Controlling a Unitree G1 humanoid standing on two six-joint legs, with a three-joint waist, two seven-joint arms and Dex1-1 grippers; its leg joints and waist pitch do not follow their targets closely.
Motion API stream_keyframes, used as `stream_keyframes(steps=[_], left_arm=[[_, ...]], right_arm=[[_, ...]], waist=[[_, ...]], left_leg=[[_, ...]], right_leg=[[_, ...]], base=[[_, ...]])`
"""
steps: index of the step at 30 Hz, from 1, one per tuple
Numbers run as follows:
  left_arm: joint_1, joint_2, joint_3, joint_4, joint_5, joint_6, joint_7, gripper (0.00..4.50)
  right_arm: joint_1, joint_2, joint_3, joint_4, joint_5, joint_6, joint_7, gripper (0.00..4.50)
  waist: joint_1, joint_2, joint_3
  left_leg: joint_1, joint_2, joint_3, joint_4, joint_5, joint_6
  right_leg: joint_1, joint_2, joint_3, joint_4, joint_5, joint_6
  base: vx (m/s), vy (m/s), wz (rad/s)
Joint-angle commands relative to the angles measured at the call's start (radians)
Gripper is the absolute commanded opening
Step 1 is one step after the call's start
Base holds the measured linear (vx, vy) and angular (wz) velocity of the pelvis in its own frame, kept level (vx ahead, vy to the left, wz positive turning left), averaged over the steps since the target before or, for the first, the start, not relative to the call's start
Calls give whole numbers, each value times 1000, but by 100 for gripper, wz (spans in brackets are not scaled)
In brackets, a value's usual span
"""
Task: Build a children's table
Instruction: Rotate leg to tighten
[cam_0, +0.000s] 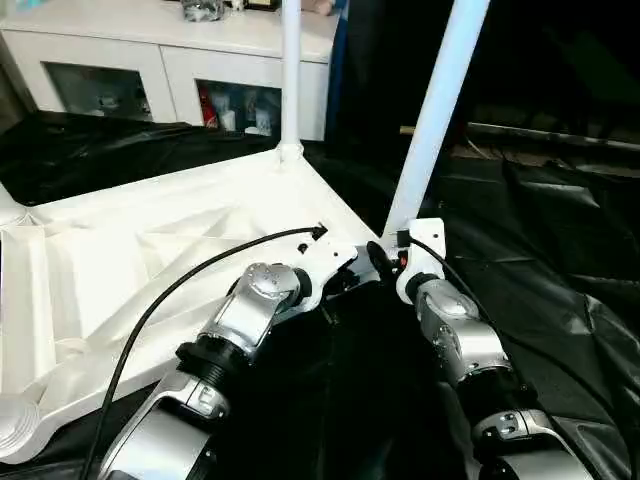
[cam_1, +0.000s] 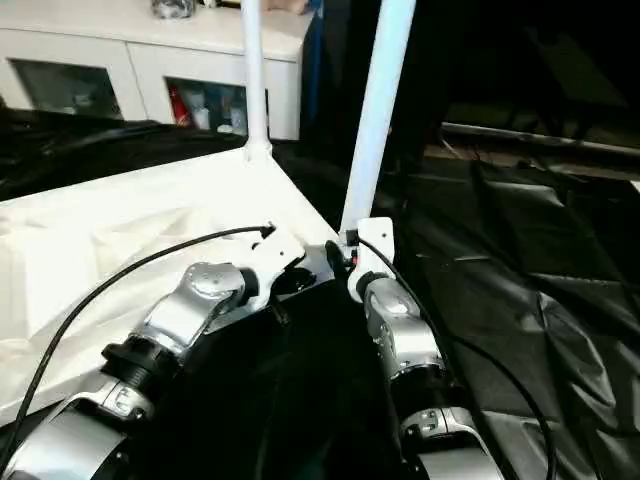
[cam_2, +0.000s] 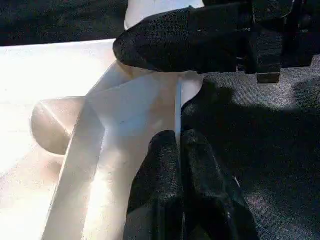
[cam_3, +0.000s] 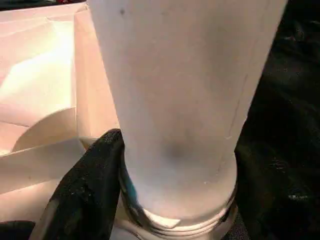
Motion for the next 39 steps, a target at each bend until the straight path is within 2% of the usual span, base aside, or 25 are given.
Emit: stream_keyframes(steps=[1,2,3,4,7,9,11,12,14,15,16,17,18,20,21,22,24,26,30,32,33,35,36,39], left_arm=[[6,-32,-35,41,-4,-45,-16,0],[6,-19,-39,46,-2,-68,-34,0],[5,-17,-40,49,-1,-75,-37,0],[7,-8,-35,47,-3,-73,-43,0],[16,21,-27,32,-13,-79,-77,0],[29,66,-15,2,-30,-82,-135,0],[41,107,-13,-23,-51,-124,-217,0],[49,127,-14,-39,-65,-144,-266,0],[61,158,-21,-70,-82,-158,-334,0],[81,211,-31,-139,-113,-138,-436,0],[83,219,-32,-150,-117,-133,-450,0],[88,232,-35,-164,-124,-131,-471,0],[97,256,-40,-192,-140,-127,-511,0],[107,277,-43,-217,-154,-119,-547,0],[112,288,-45,-228,-159,-116,-562,0],[115,299,-48,-235,-158,-120,-573,0],[118,312,-53,-243,-157,-122,-590,0],[119,314,-47,-248,-160,-124,-602,0],[127,319,-44,-268,-172,-113,-612,0],[137,323,-47,-285,-181,-104,-617,0],[139,323,-48,-288,-183,-103,-617,0],[143,324,-47,-289,-181,-105,-619,0],[145,326,-44,-288,-180,-106,-619,0],[143,326,-38,-276,-177,-113,-617,0]], right_arm=[[-9,33,36,7,17,-10,89,342],[-11,23,35,4,22,-19,101,344],[-14,21,35,7,22,-24,102,360],[-15,8,38,6,21,-31,119,360],[-9,-31,47,-24,18,-42,179,390],[16,-113,90,-107,27,-15,345,405],[40,-179,129,-155,18,2,463,413],[54,-211,145,-178,19,13,519,424],[76,-257,170,-215,19,21,596,445],[113,-330,204,-274,10,10,690,445],[119,-340,207,-283,11,10,704,445],[127,-354,207,-300,27,19,731,445],[140,-374,205,-328,56,39,775,445],[149,-388,204,-351,79,54,807,445],[154,-397,203,-363,92,67,825,445],[160,-409,205,-375,102,74,848,445],[166,-427,207,-387,106,84,873,445],[170,-437,200,-397,114,97,888,445],[175,-442,194,-412,122,110,901,445],[184,-446,200,-431,129,124,913,429],[188,-448,206,-436,129,127,917,412],[193,-449,211,-440,126,130,921,409],[196,-448,216,-444,122,134,923,385],[195,-447,224,-449,121,140,928,363]], waist=[[-2,-12,-46],[0,-19,-46],[3,-11,-46],[3,-17,-45],[4,-14,-44],[10,-10,-45],[9,-10,-45],[12,-12,-46],[11,-9,-47],[17,-10,-51],[19,-9,-52],[19,-7,-54],[17,-8,-56],[20,-9,-61],[19,-5,-61],[21,6,-60],[20,1,-59],[21,1,-57],[22,1,-56],[22,-4,-58],[22,-3,-58],[22,-4,-58],[21,-7,-59],[20,-5,-58]], left_leg=[[-5,77,-37,-78,-156,33],[-6,77,-37,-78,-155,39],[-4,79,-37,-78,-152,41],[-5,78,-37,-79,-152,42],[-8,79,-38,-80,-156,44],[-9,81,-38,-78,-147,57],[-14,81,-39,-78,-137,66],[-16,81,-40,-77,-122,78],[-14,83,-36,-75,-99,89],[-11,90,-35,-72,-83,93],[-12,91,-34,-72,-68,97],[-10,90,-30,-68,-36,108],[-15,86,-30,-66,-12,120],[-17,87,-29,-61,11,135],[-20,87,-29,-59,28,147],[-19,88,-30,-58,22,151],[-18,91,-28,-58,4,145],[-17,91,-26,-59,-21,131],[-17,91,-27,-62,-49,97],[-19,91,-27,-61,-33,98],[-19,91,-27,-60,-29,99],[-20,89,-26,-59,-21,106],[-21,88,-25,-58,-20,108],[-20,89,-27,-59,-25,103]], right_leg=[[33,-111,63,-96,-241,-170],[34,-112,63,-97,-252,-167],[30,-115,65,-98,-269,-164],[30,-113,63,-99,-273,-162],[31,-116,63,-100,-300,-157],[33,-115,62,-99,-270,-157],[34,-114,61,-97,-252,-162],[38,-114,60,-95,-235,-160],[34,-114,60,-89,-191,-177],[34,-116,58,-82,-147,-191],[35,-116,58,-76,-110,-201],[32,-110,56,-68,-30,-225],[36,-107,52,-60,25,-245],[38,-110,52,-53,75,-256],[37,-108,50,-49,111,-268],[35,-109,49,-49,115,-275],[33,-108,48,-52,100,-283],[34,-110,47,-56,65,-286],[36,-113,47,-61,11,-272],[38,-111,47,-57,34,-267],[38,-111,47,-55,41,-266],[38,-111,46,-55,48,-267],[38,-110,46,-56,42,-264],[38,-110,45,-57,19,-259]], base=[[0,0,0],[0,0,0],[0,0,0],[0,0,0],[0,0,0],[0,0,0],[0,0,0],[0,0,0],[0,0,0],[0,0,0],[0,0,0],[0,0,0],[0,0,0],[0,0,0],[0,0,0],[0,0,0],[0,0,0],[0,0,0],[0,0,0],[0,0,0],[0,0,0],[0,0,0],[0,0,0],[0,0,0]])
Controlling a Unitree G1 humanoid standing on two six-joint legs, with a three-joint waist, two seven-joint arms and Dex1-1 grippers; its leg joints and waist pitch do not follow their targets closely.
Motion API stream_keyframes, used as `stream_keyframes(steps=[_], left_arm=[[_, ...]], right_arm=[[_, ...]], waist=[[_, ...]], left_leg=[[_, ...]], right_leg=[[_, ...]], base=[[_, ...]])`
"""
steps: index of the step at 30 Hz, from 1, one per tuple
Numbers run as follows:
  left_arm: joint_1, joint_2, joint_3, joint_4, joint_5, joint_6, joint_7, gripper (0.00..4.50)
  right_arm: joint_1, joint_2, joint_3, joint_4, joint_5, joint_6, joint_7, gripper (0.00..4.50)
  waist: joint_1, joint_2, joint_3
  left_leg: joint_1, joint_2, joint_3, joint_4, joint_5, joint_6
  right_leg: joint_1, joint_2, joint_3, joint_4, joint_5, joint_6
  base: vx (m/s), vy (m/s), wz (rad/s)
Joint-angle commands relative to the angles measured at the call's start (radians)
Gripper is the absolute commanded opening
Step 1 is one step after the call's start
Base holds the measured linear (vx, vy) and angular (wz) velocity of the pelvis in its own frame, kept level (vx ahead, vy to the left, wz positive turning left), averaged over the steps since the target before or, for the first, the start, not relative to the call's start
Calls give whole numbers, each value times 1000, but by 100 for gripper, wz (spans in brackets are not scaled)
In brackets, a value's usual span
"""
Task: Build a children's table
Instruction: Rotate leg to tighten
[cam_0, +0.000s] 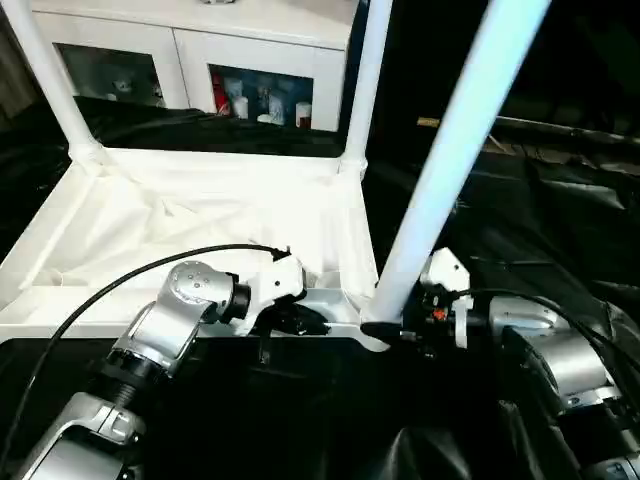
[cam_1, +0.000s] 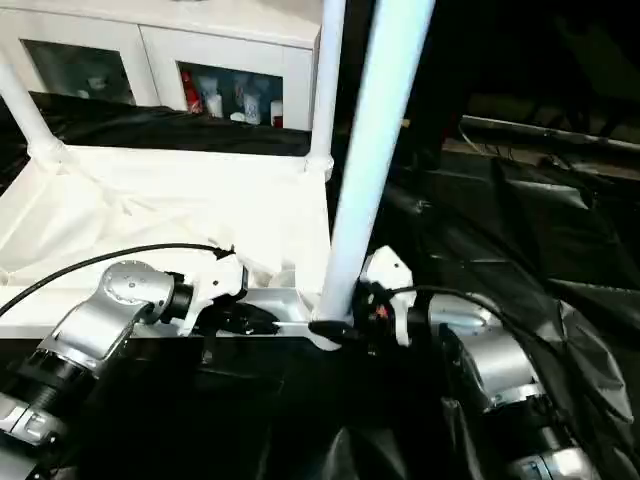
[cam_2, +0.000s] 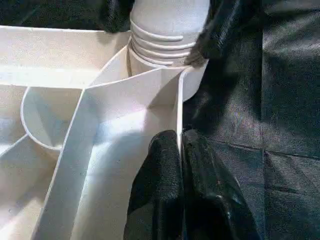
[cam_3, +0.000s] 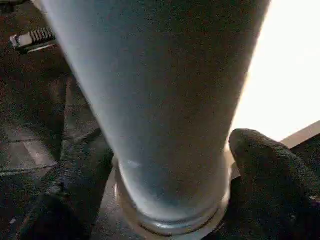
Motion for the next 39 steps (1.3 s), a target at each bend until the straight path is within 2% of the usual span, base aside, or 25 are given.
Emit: stream_keyframes(steps=[1,2,3,6,7,10,14,17,22,23,24,25,26,27,28,29,30,31,32,33,34,35,37,39], left_arm=[[5,-6,-6,-11,-24,-10,-22,0],[4,-6,-4,-10,-23,-9,-19,0],[3,-7,-4,-8,-22,-8,-14,0],[2,-9,-1,-6,-22,-8,-4,0],[1,-10,0,-7,-22,-6,-3,0],[2,-11,4,-10,-24,-6,3,0],[11,-7,12,-11,-26,-7,12,0],[11,-26,19,11,-7,3,72,0],[-27,-133,26,92,54,54,283,0],[-41,-166,26,114,68,72,339,0],[-41,-166,26,114,68,72,339,0],[-48,-184,26,125,75,82,367,0],[-53,-195,25,133,77,87,379,0],[-67,-226,23,154,83,98,413,0],[-91,-274,15,189,94,111,465,0],[-91,-274,15,189,94,111,465,0],[-127,-338,-3,242,118,122,529,0],[-135,-351,-8,254,124,124,542,0],[-135,-351,-8,254,124,124,542,0],[-147,-367,-17,271,136,123,558,0],[-155,-376,-20,284,146,118,566,0],[-159,-380,-21,289,151,113,566,0],[-163,-385,-20,296,155,109,568,0],[-159,-378,-19,291,154,108,561,0]], right_arm=[[-7,-15,4,-25,-5,5,8,356],[-9,-14,5,-24,-7,6,9,347],[-13,-12,5,-24,-7,10,9,335],[-15,-9,6,-27,-5,16,12,310],[-16,-8,7,-27,-5,16,12,301],[-20,-3,6,-24,0,18,10,285],[-19,12,7,-15,2,13,1,279],[-12,52,-11,-1,5,18,-55,278],[-33,187,-66,101,-38,-9,-316,277],[-45,228,-83,133,-49,-12,-396,277],[-45,228,-83,133,-49,-12,-396,277],[-53,250,-92,150,-54,-12,-439,277],[-59,264,-100,159,-54,-12,-467,277],[-76,301,-121,187,-57,-9,-547,277],[-104,350,-142,230,-71,-7,-662,277],[-104,350,-142,230,-71,-7,-662,277],[-147,413,-158,288,-92,-12,-791,277],[-156,426,-160,300,-97,-14,-816,277],[-156,426,-160,300,-97,-14,-816,277],[-169,442,-156,312,-106,-22,-834,277],[-178,456,-157,321,-113,-33,-837,277],[-183,463,-157,322,-116,-42,-828,277],[-189,470,-159,328,-118,-53,-823,332],[-188,471,-166,322,-100,-60,-798,349]], waist=[[1,-4,-63],[1,0,-64],[0,-6,-64],[2,-6,-65],[1,-11,-65],[2,-9,-64],[1,-8,-65],[0,-10,-65],[-9,-9,-59],[-14,-8,-58],[-15,-8,-56],[-13,-9,-58],[-12,-8,-57],[-15,-6,-52],[-15,-6,-52],[-16,-4,-55],[-13,0,-57],[-19,3,-52],[-16,0,-55],[-12,-1,-59],[-12,5,-58],[-11,4,-60],[-12,3,-61],[-11,2,-59]], left_leg=[[11,77,-33,-64,-28,91],[13,78,-33,-64,-29,90],[12,77,-32,-63,-24,91],[12,76,-32,-62,-17,96],[10,76,-32,-61,-13,99],[11,76,-32,-61,-15,99],[11,76,-32,-60,-6,100],[10,75,-32,-61,-9,98],[14,75,-34,-67,-67,52],[13,74,-36,-70,-83,27],[16,73,-35,-71,-97,22],[16,73,-36,-71,-108,16],[18,74,-35,-71,-109,17],[24,69,-34,-75,-139,8],[24,69,-34,-75,-139,8],[26,70,-38,-77,-144,-11],[25,72,-40,-77,-135,-12],[27,71,-36,-80,-145,-19],[30,70,-37,-79,-150,-23],[27,71,-38,-77,-137,-15],[23,71,-37,-77,-123,-7],[23,70,-37,-77,-112,1],[20,70,-36,-76,-106,12],[20,72,-37,-77,-110,18]], right_leg=[[60,-106,63,-60,22,-256],[59,-106,63,-60,22,-256],[60,-105,63,-59,32,-257],[60,-106,63,-57,35,-257],[61,-106,63,-57,36,-256],[59,-106,62,-58,18,-252],[60,-105,62,-55,29,-251],[59,-106,61,-56,20,-252],[56,-108,61,-72,-90,-237],[58,-109,61,-77,-136,-223],[54,-109,62,-81,-161,-216],[59,-111,62,-84,-191,-204],[57,-111,64,-86,-193,-198],[49,-107,64,-95,-246,-184],[49,-107,64,-95,-246,-184],[52,-111,64,-97,-279,-172],[56,-112,64,-94,-264,-171],[45,-106,66,-99,-256,-173],[48,-107,65,-98,-258,-171],[54,-110,66,-94,-223,-175],[53,-109,67,-89,-178,-178],[58,-108,65,-87,-146,-181],[59,-109,66,-84,-117,-192],[60,-109,64,-85,-118,-197]], base=[[0,0,0],[0,0,0],[0,0,0],[0,0,0],[0,0,0],[0,0,0],[0,0,0],[0,0,0],[0,0,0],[0,0,0],[0,0,0],[0,0,0],[0,0,0],[0,0,0],[0,0,0],[0,0,0],[0,0,0],[0,0,0],[0,0,0],[0,0,0],[0,0,0],[0,0,0],[0,0,0],[0,0,0]])
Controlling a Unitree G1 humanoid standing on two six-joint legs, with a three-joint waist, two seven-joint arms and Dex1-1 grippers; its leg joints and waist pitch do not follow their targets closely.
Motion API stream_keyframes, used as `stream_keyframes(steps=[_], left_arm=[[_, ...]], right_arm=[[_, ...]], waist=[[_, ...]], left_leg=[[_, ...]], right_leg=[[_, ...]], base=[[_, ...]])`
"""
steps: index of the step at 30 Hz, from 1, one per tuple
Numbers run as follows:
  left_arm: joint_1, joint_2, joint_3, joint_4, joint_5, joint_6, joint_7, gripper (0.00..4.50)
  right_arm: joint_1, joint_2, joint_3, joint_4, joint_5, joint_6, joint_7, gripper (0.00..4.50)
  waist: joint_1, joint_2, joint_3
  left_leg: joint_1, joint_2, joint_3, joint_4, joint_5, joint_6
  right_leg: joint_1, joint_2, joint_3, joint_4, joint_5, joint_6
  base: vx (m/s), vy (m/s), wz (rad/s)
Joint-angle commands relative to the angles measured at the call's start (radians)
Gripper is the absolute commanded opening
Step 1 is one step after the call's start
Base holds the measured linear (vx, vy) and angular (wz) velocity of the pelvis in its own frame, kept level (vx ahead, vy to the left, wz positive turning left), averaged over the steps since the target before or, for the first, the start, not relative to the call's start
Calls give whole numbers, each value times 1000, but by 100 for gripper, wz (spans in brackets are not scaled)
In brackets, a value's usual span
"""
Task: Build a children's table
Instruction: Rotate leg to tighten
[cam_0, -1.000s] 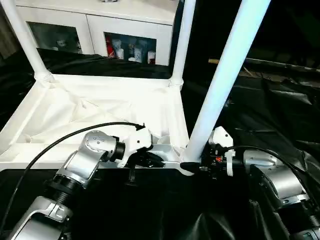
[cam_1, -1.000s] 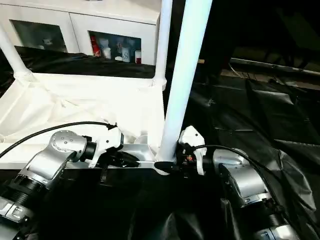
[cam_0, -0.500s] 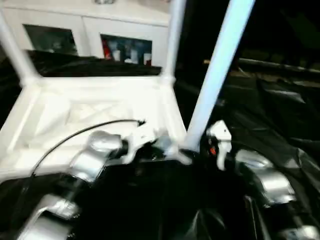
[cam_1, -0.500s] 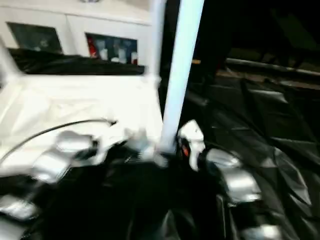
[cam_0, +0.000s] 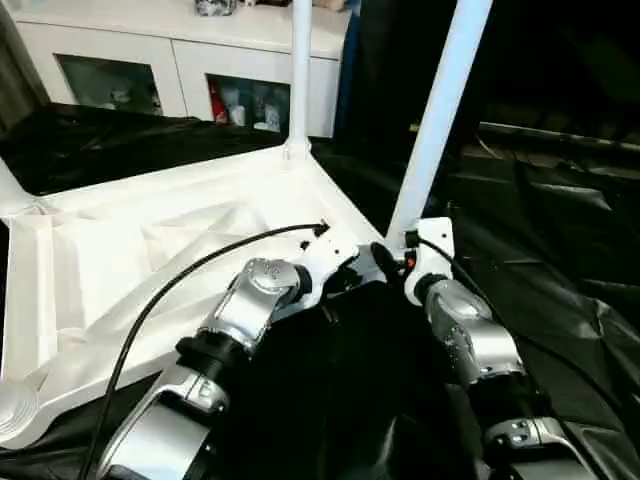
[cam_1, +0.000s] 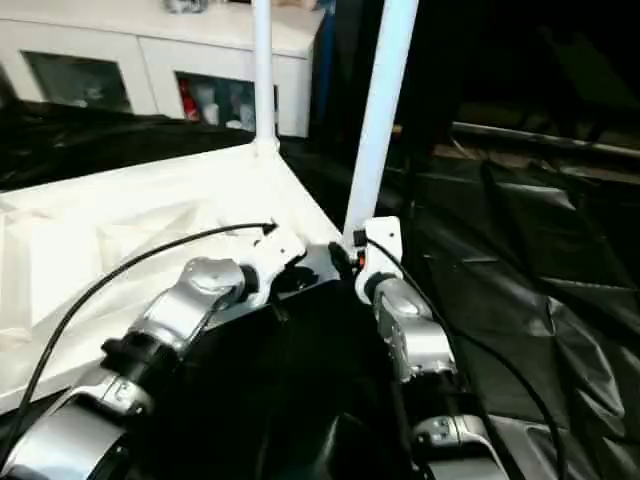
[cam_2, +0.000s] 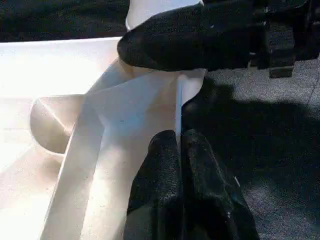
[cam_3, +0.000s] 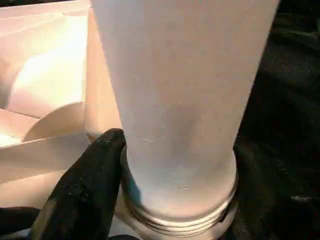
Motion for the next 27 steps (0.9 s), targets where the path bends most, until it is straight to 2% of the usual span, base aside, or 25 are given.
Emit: stream_keyframes(steps=[1,2,5,6,8,10,11,14,19,20,23,24,27], left_arm=[[0,-43,-45,27,0,-16,-3,0],[0,-43,-45,27,0,-16,-3,0],[-6,-36,-33,41,-5,-28,-12,0],[-7,-15,-26,44,-13,-58,-47,0],[-7,-8,-23,43,-16,-62,-60,0],[2,37,-19,24,-30,-89,-126,0],[3,38,-18,24,-30,-89,-128,0],[36,120,-24,-35,-76,-171,-297,0],[65,204,-29,-100,-113,-180,-444,0],[70,219,-29,-108,-121,-188,-472,0],[80,245,-28,-128,-146,-187,-529,0],[81,249,-28,-132,-149,-185,-536,0],[89,281,-14,-149,-169,-182,-585,0]], right_arm=[[-23,60,62,-6,23,-13,76,357],[-23,60,62,-6,23,-13,76,357],[-29,53,64,-4,20,-23,90,399],[-30,19,78,-24,22,-19,150,408],[-30,5,84,-32,23,-17,175,408],[-10,-73,125,-84,13,-12,303,408],[-10,-75,126,-86,13,-12,306,408],[32,-196,169,-173,27,-6,495,408],[80,-307,185,-272,72,25,673,408],[88,-326,187,-287,78,29,702,408],[99,-357,181,-314,110,57,754,408],[101,-361,180,-318,115,62,761,408],[137,-429,209,-380,131,100,857,408]], waist=[[0,2,-56],[0,2,-55],[0,0,-54],[0,-2,-53],[1,-1,-53],[3,-3,-55],[3,-1,-53],[8,-5,-54],[10,5,-53],[14,3,-55],[14,3,-54],[17,2,-54],[27,4,-54]], left_leg=[[5,72,-38,-76,-125,27],[5,72,-38,-76,-129,26],[5,72,-38,-77,-140,24],[5,71,-38,-78,-148,25],[4,73,-39,-78,-147,28],[1,71,-38,-75,-127,39],[1,71,-37,-75,-127,43],[-4,73,-39,-74,-102,67],[6,81,-36,-75,-117,70],[4,82,-37,-76,-105,67],[6,81,-35,-76,-105,68],[3,81,-35,-75,-103,68],[6,82,-33,-74,-98,70]], right_leg=[[43,-110,65,-86,-144,-195],[43,-109,65,-87,-152,-194],[41,-109,66,-90,-178,-189],[42,-110,65,-93,-196,-184],[42,-111,66,-93,-203,-180],[46,-110,65,-89,-176,-184],[44,-110,65,-90,-172,-184],[52,-110,63,-87,-151,-176],[39,-110,64,-84,-137,-205],[43,-109,63,-77,-107,-211],[42,-109,62,-77,-92,-227],[44,-111,63,-76,-91,-228],[43,-111,64,-77,-87,-222]], base=[[0,0,0],[0,0,0],[0,0,0],[0,0,0],[0,0,0],[0,0,0],[0,0,0],[0,0,0],[0,0,0],[0,0,0],[0,0,0],[0,0,0],[0,0,0]])
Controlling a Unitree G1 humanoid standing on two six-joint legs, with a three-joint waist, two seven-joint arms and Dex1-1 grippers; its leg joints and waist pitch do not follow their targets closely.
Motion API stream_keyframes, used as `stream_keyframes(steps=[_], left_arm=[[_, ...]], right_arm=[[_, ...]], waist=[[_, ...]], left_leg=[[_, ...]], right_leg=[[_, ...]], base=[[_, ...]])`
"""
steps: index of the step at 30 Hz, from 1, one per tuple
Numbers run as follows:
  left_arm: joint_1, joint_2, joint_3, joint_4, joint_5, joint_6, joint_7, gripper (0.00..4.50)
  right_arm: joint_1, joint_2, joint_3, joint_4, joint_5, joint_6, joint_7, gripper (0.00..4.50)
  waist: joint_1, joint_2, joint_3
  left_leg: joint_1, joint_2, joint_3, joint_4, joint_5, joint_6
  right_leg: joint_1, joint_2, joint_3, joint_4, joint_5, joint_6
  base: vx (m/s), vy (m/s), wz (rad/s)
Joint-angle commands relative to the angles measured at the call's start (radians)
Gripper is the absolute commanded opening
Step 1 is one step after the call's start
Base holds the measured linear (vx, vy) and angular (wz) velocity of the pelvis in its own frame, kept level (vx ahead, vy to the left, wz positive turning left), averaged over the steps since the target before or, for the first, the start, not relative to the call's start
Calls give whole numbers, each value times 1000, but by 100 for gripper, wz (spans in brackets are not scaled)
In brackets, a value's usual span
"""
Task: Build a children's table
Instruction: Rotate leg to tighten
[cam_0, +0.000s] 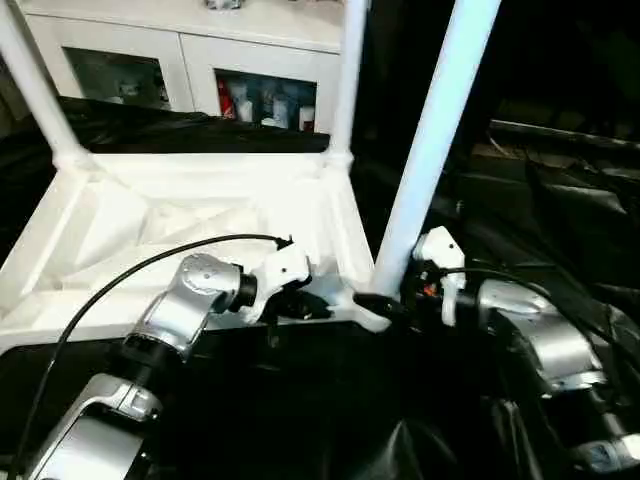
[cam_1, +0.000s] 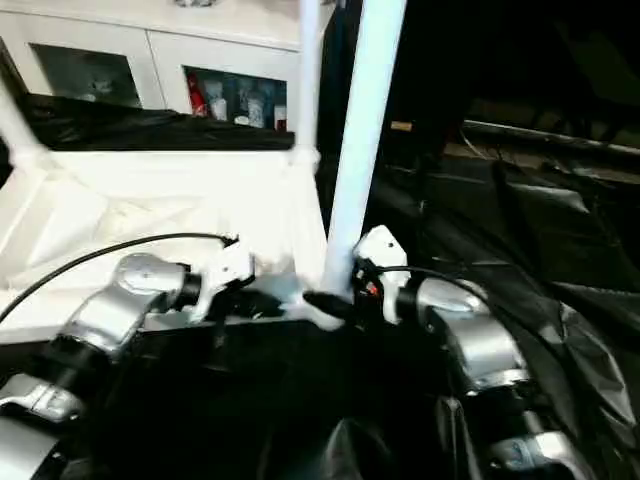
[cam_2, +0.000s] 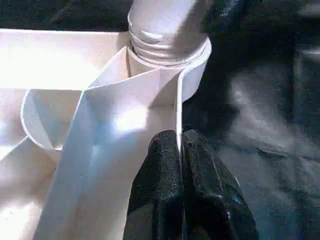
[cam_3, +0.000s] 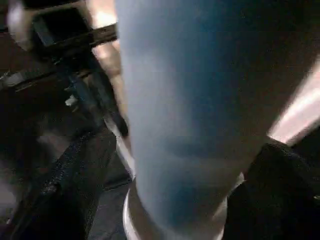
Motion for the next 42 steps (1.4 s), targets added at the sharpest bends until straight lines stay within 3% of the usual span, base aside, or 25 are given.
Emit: stream_keyframes(steps=[1,5,10,25,33,37,38,39,40,42], left_arm=[[2,2,3,-33,-42,-16,-50,0],[0,12,6,-35,-49,-14,-66,0],[-3,14,6,-33,-48,-16,-68,0],[1,15,9,-30,-44,-17,-60,0],[2,12,11,-30,-46,-18,-56,0],[-15,-26,8,26,26,-14,105,0],[-34,-51,18,69,56,-6,203,0],[-62,-100,32,130,78,28,325,0],[-74,-131,33,151,86,48,376,0],[-86,-175,34,165,84,75,416,0]], right_arm=[[15,-35,17,-38,11,28,54,408],[23,-61,37,-47,-8,30,76,408],[17,-44,30,-34,-18,19,44,408],[1,-34,65,-6,-58,3,29,271],[5,-17,50,-9,-33,10,39,260],[4,56,14,49,-54,-37,-95,253],[-8,93,-9,90,-67,-42,-176,253],[-32,168,-49,167,-87,-51,-336,251],[-49,222,-82,208,-81,-45,-435,251],[-74,292,-128,251,-65,-31,-557,251]], waist=[[1,2,-59],[-2,1,-56],[-2,0,-58],[-2,-4,-60],[-3,-6,-59],[-7,-7,-57],[-10,-11,-56],[-14,-8,-51],[-17,-9,-53],[-24,-11,-56]], left_leg=[[10,79,-34,-70,-94,68],[9,78,-36,-71,-118,54],[10,78,-36,-71,-109,48],[9,77,-35,-68,-83,57],[8,76,-34,-68,-80,61],[9,75,-35,-69,-103,46],[9,76,-34,-69,-110,41],[16,74,-34,-72,-145,20],[20,73,-38,-74,-166,-7],[12,75,-41,-77,-146,-17]], right_leg=[[47,-110,67,-70,-75,-225],[47,-112,65,-77,-132,-218],[45,-112,65,-76,-123,-219],[48,-110,64,-70,-92,-220],[48,-110,64,-70,-95,-219],[45,-111,64,-75,-144,-213],[43,-111,64,-78,-163,-209],[35,-111,64,-88,-234,-200],[38,-114,62,-92,-291,-188],[43,-115,64,-87,-274,-179]], base=[[0,0,0],[0,0,0],[0,0,0],[0,0,0],[0,0,0],[0,0,0],[0,0,0],[0,0,0],[0,0,0],[0,0,0]])
